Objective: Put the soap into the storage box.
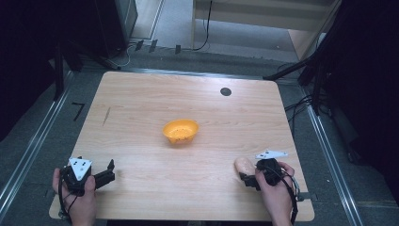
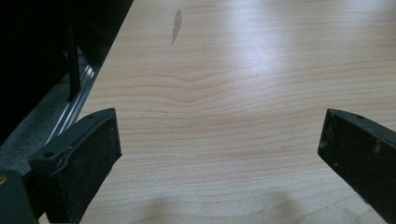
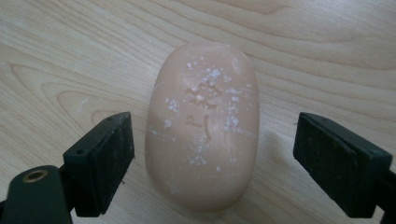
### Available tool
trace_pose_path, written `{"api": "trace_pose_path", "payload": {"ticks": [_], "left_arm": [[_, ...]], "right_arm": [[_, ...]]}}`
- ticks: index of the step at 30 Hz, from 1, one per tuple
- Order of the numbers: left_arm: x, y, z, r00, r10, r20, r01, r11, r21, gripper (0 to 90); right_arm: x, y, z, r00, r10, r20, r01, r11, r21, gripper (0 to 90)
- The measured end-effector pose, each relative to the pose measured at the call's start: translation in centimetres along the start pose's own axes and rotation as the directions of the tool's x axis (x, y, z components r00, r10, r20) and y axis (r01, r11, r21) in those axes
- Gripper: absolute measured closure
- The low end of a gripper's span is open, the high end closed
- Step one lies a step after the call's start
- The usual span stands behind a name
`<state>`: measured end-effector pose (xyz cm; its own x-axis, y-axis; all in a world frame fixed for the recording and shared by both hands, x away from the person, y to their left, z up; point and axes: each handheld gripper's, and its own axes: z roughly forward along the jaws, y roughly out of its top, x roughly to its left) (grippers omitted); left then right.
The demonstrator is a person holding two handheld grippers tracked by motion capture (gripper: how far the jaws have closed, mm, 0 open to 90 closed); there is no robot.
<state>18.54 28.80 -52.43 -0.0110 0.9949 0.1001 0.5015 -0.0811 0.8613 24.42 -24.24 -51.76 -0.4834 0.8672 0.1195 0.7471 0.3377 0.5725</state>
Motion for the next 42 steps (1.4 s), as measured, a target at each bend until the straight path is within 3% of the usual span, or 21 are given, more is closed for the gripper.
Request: {"api": "trace_pose_path", "payload": {"ticks": [8,20,30,33,42], "left_arm": [[0.4,0.0,0.1,0.9995,-0.03,0.006,0.03,0.9995,0.001,0.0],[0.3,0.1,0.1,0.9997,-0.024,0.002,0.024,0.9997,0.004,0.0],[0.3,0.1,0.1,0.9997,-0.025,0.008,0.025,0.9997,0.007,0.0],[0.3,0.1,0.2,0.9996,-0.025,0.008,0.025,0.9997,0.008,0.0],[0.4,0.0,0.1,0.9994,-0.033,0.013,0.033,0.9994,0.007,0.0]], "right_arm": [[0.6,0.3,0.9,0.9998,0.019,0.011,-0.02,0.999,0.048,13.9],[1.0,0.9,1.5,0.9974,0.049,0.053,-0.052,0.997,0.059,20.4],[1.6,1.4,2.1,0.9938,0.025,0.109,-0.032,0.997,0.07,26.5],[1.7,1.4,2.1,0.9943,0.019,0.105,-0.025,0.998,0.062,32.0],[1.5,1.4,1.9,0.9964,-0.022,0.082,0.016,0.997,0.073,33.4]]}}
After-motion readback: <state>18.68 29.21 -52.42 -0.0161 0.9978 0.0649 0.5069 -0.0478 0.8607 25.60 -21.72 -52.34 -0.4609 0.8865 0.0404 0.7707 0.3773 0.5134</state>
